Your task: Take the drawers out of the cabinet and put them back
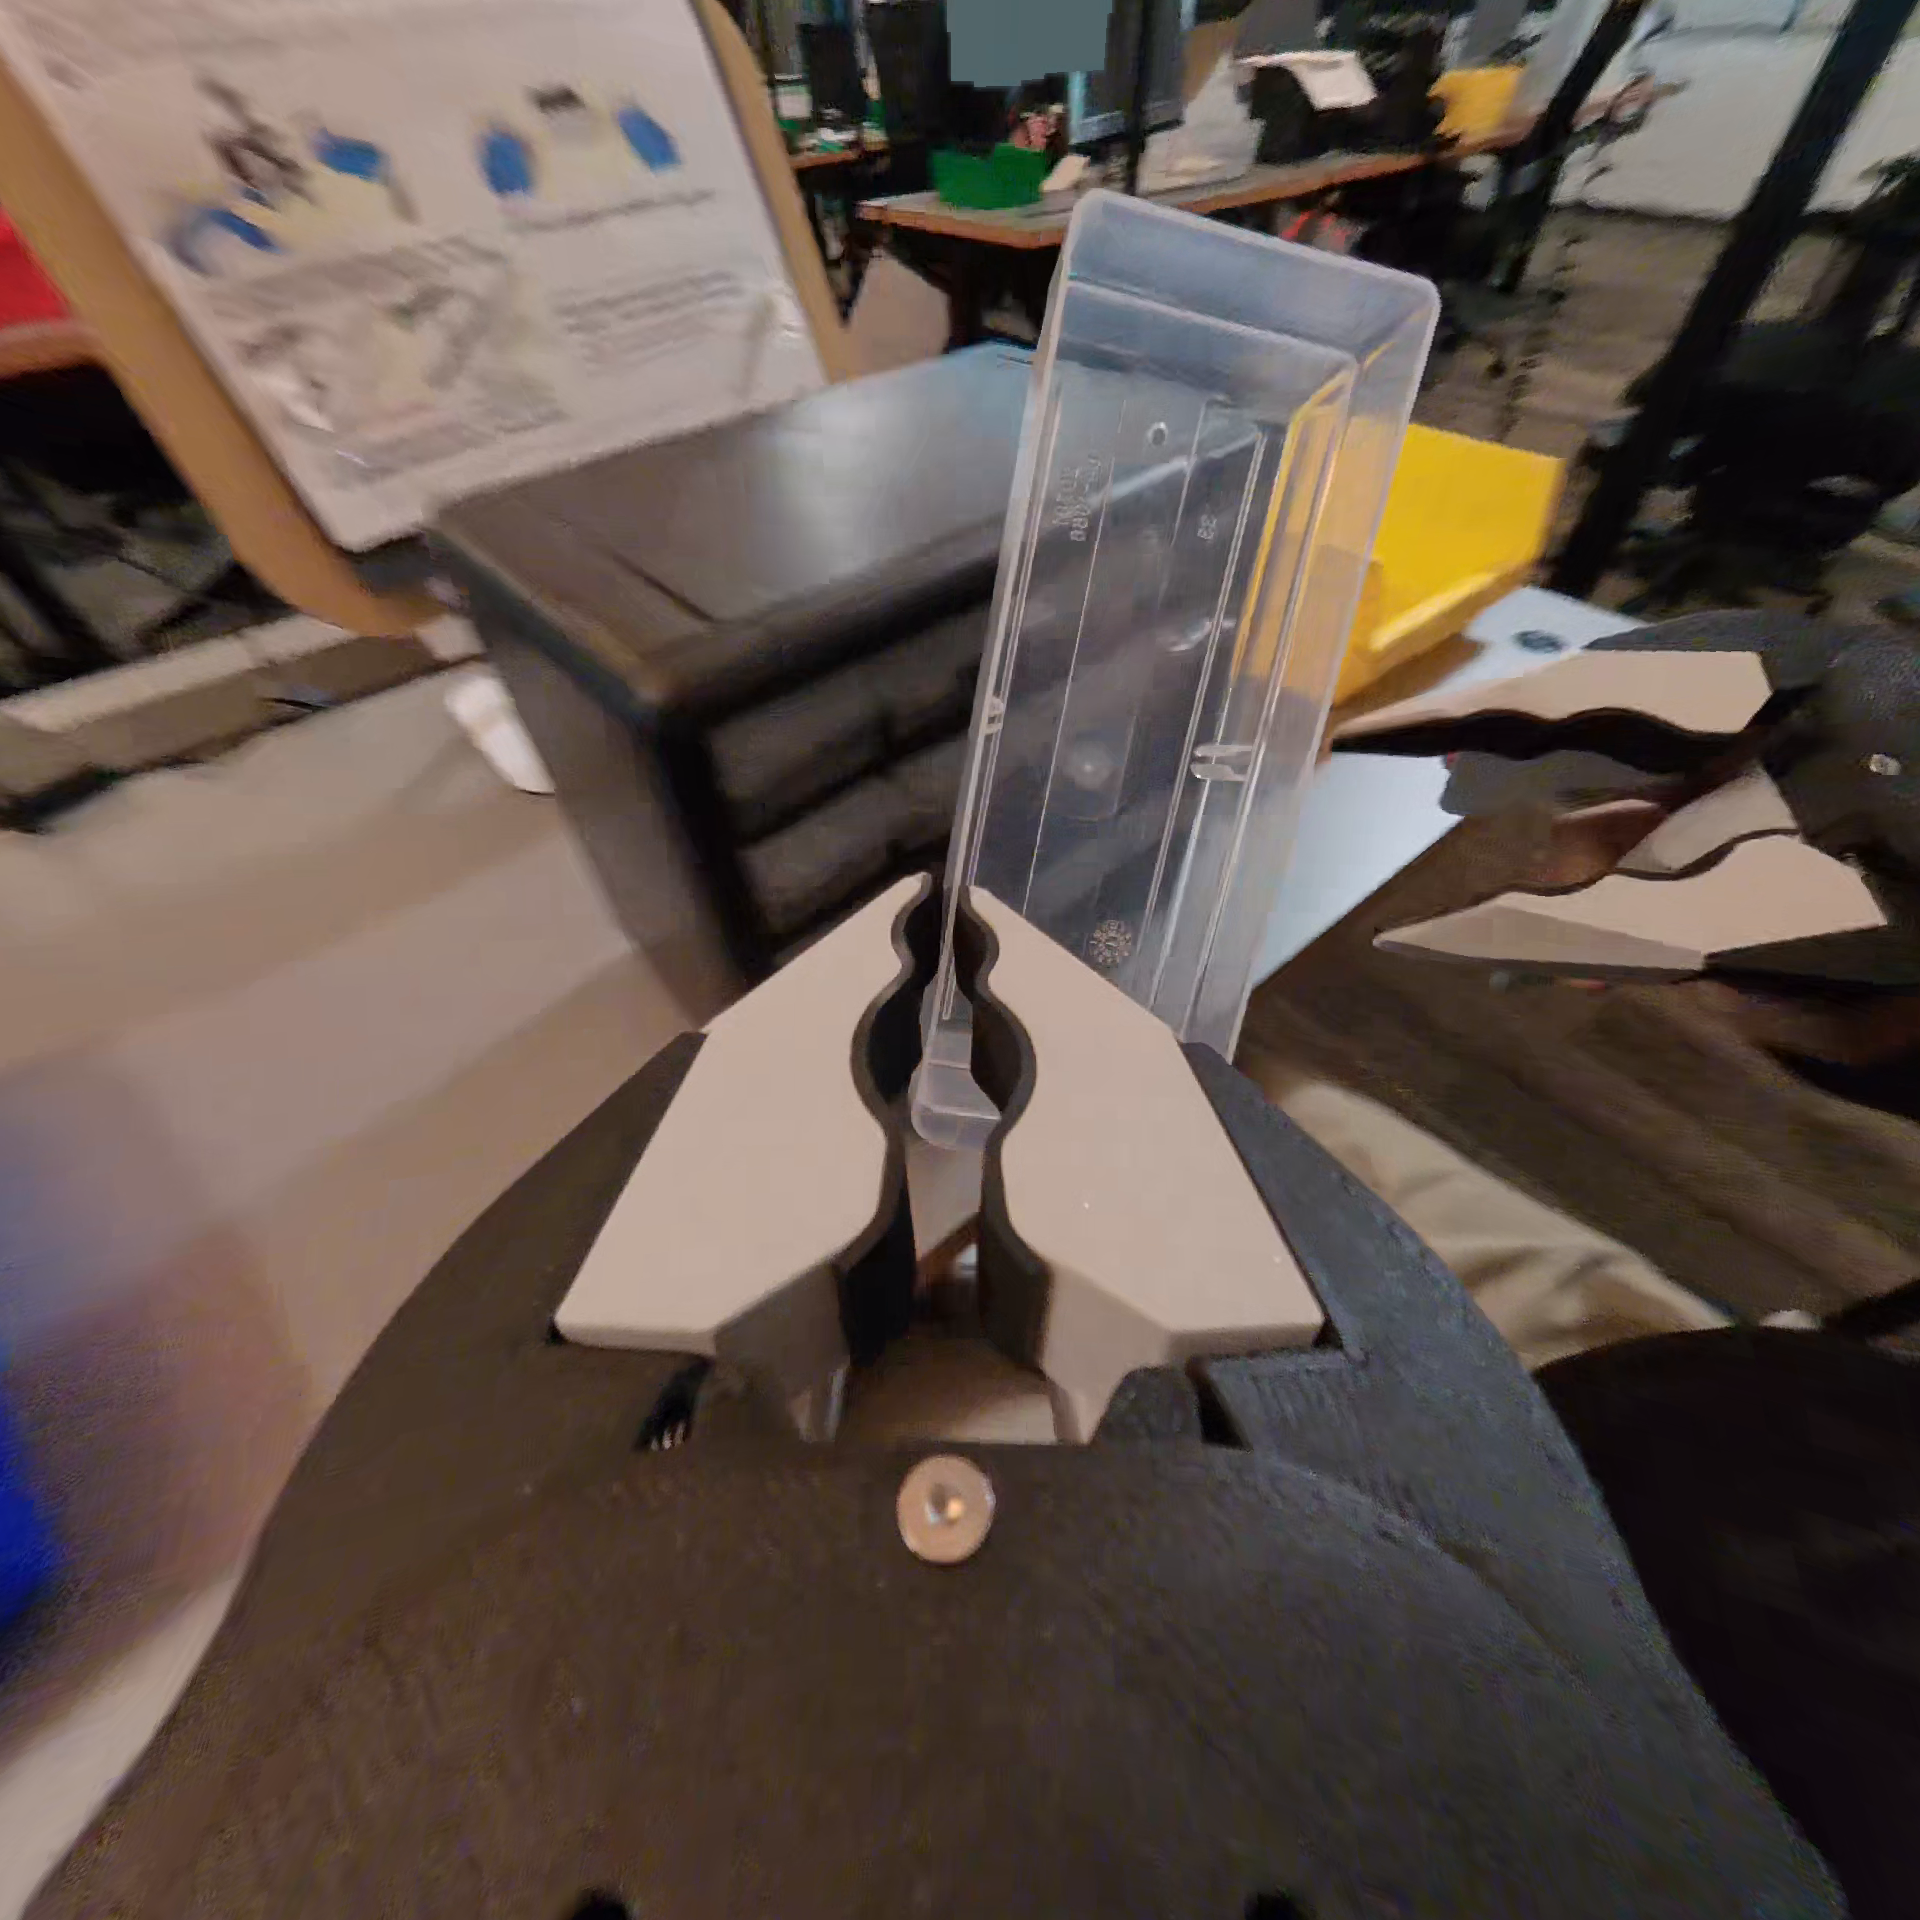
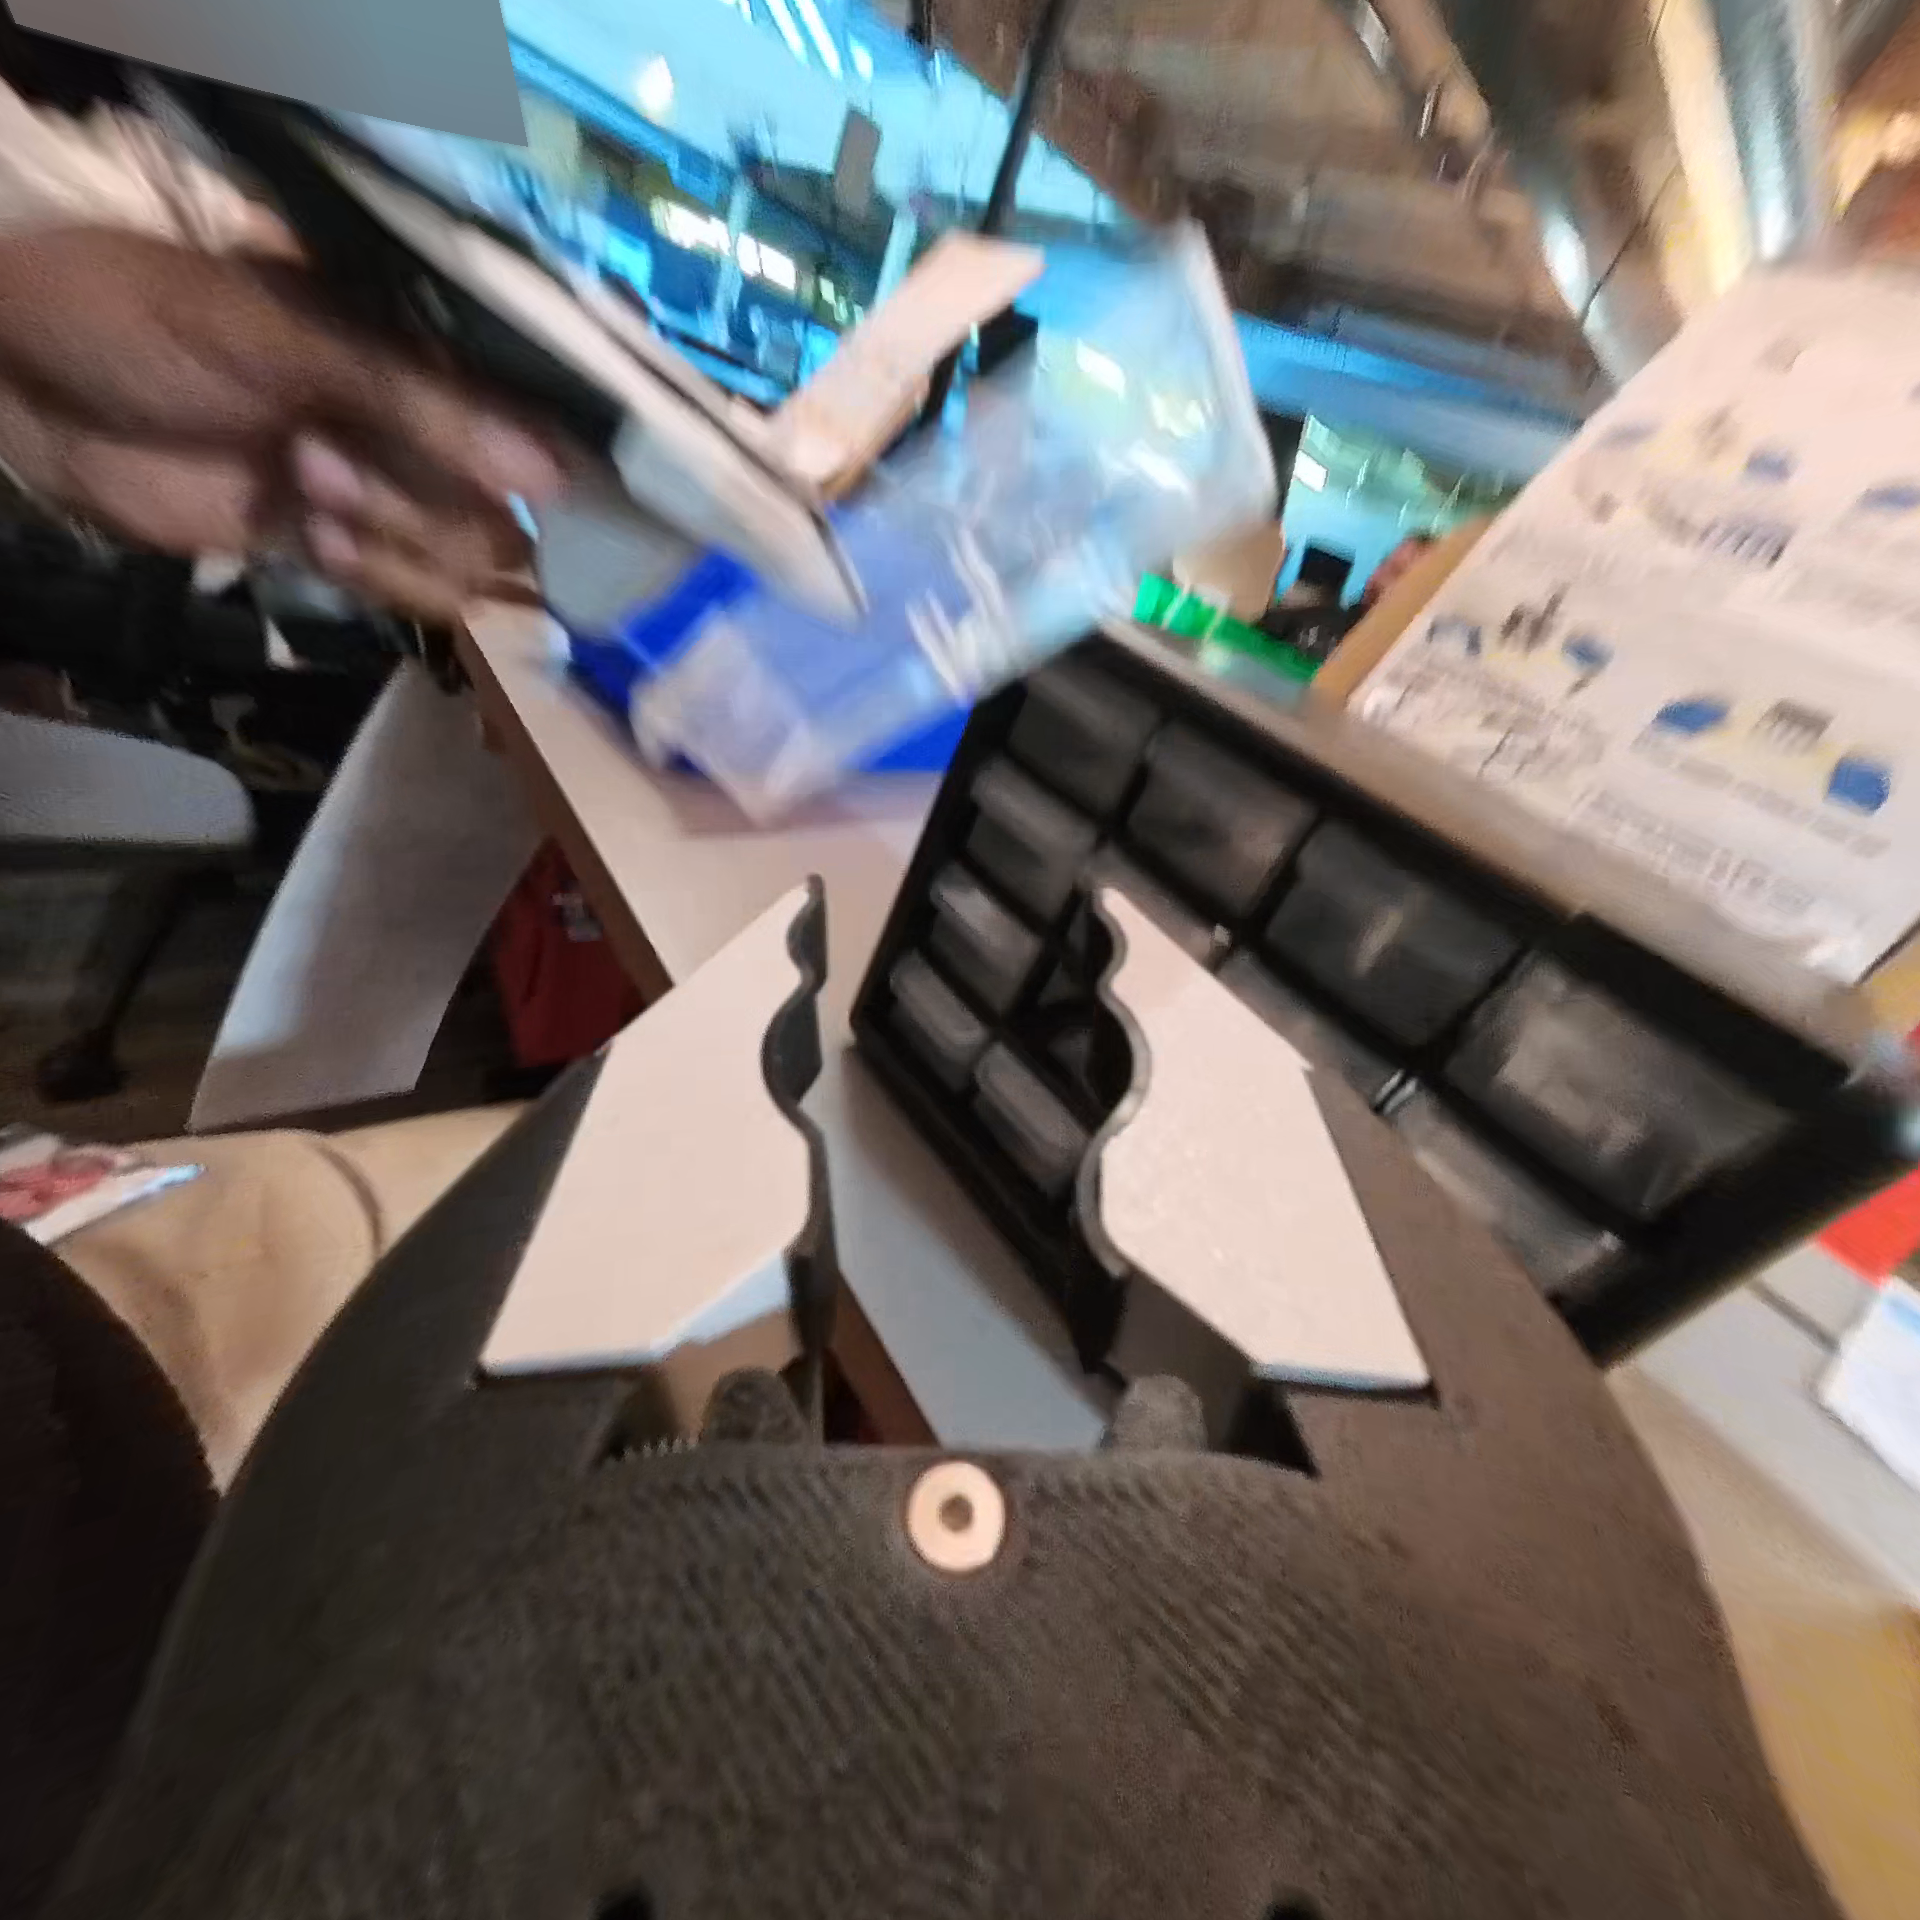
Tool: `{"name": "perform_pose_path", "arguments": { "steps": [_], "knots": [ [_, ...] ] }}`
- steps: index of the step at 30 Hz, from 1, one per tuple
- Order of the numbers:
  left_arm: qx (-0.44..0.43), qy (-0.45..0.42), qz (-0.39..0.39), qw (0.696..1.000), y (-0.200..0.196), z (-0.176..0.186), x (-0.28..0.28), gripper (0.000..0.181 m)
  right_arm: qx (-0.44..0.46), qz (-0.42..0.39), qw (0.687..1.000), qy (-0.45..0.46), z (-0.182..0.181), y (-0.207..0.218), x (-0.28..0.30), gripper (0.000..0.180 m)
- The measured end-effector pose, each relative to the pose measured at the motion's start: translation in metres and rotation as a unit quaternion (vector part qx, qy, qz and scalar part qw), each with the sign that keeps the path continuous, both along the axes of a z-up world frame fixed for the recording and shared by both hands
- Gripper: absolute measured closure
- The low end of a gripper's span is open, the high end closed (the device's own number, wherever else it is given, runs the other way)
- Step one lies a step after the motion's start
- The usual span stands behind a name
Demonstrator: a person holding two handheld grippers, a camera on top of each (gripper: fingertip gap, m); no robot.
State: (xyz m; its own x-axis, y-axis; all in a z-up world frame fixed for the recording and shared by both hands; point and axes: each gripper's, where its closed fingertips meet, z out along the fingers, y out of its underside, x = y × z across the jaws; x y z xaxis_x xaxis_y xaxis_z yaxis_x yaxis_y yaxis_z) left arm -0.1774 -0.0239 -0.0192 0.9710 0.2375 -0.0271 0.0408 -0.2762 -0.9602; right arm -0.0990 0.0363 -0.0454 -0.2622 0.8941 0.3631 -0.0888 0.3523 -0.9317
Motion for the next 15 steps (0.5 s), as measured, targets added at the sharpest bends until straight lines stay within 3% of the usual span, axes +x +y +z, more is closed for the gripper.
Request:
{"name": "perform_pose_path", "arguments": {
  "steps": [1,3,4,6,9,15],
  "knots": [
    [0.008,-0.028,-0.008,1.0,0.011,-0.01,0.011,0.181,0.005,0.013,1.0,0.027,0.01,-0.006,0.008,0.143],
    [0.037,-0.1,-0.021,0.994,0.034,-0.024,0.029,0.181,0.02,0.047,0.996,0.068,0.024,-0.024,0.025,0.164],
    [0.05,-0.132,-0.029,0.99,0.045,-0.028,0.038,0.181,0.025,0.062,0.995,0.078,0.028,-0.031,0.031,0.164],
    [0.054,-0.147,-0.03,0.987,0.064,-0.037,0.05,0.181,0.037,0.063,0.995,0.067,0.024,-0.038,0.035,0.154],
    [0.06,-0.112,0.005,0.992,0.081,-0.044,0.046,0.181,0.096,0.008,0.995,-0.018,-0.013,-0.029,0.022,0.121],
    [0.068,-0.14,0.052,0.987,0.094,-0.061,0.039,0.181,0.259,-0.116,0.955,-0.083,-0.061,-0.007,0.009,0.125]
  ]
}}
